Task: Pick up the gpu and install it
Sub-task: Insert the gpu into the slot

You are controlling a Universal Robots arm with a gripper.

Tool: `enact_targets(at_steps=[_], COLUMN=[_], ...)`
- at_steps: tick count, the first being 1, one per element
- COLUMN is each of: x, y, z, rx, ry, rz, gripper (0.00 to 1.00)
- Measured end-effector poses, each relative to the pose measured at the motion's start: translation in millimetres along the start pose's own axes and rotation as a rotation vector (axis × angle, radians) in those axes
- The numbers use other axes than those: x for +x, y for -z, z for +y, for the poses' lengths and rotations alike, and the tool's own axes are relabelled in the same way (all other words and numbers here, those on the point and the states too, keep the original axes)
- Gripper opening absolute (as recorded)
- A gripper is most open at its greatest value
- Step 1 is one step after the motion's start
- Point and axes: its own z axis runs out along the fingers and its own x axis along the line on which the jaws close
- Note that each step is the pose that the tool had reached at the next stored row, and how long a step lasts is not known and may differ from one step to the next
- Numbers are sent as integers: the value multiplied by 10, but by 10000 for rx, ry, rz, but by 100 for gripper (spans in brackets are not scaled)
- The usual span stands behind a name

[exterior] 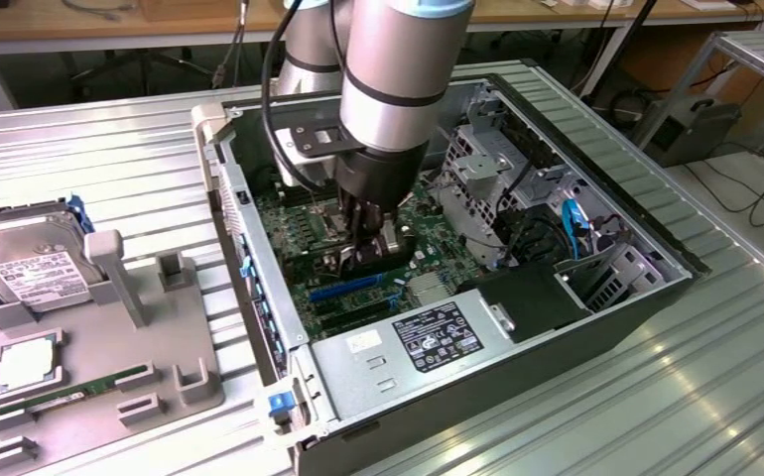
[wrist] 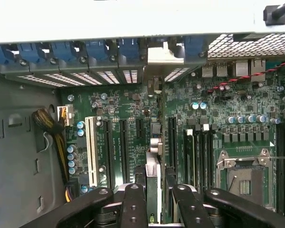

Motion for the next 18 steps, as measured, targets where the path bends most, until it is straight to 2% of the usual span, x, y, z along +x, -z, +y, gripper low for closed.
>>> enact_targets(at_steps=[7, 14, 18], x=[4, 6, -3], y=[-89, -196, -207], z=[41, 41, 42], rx=[0, -2, -4], ry=[18, 84, 154], rz=[3, 4, -13], gripper=[26, 26, 26])
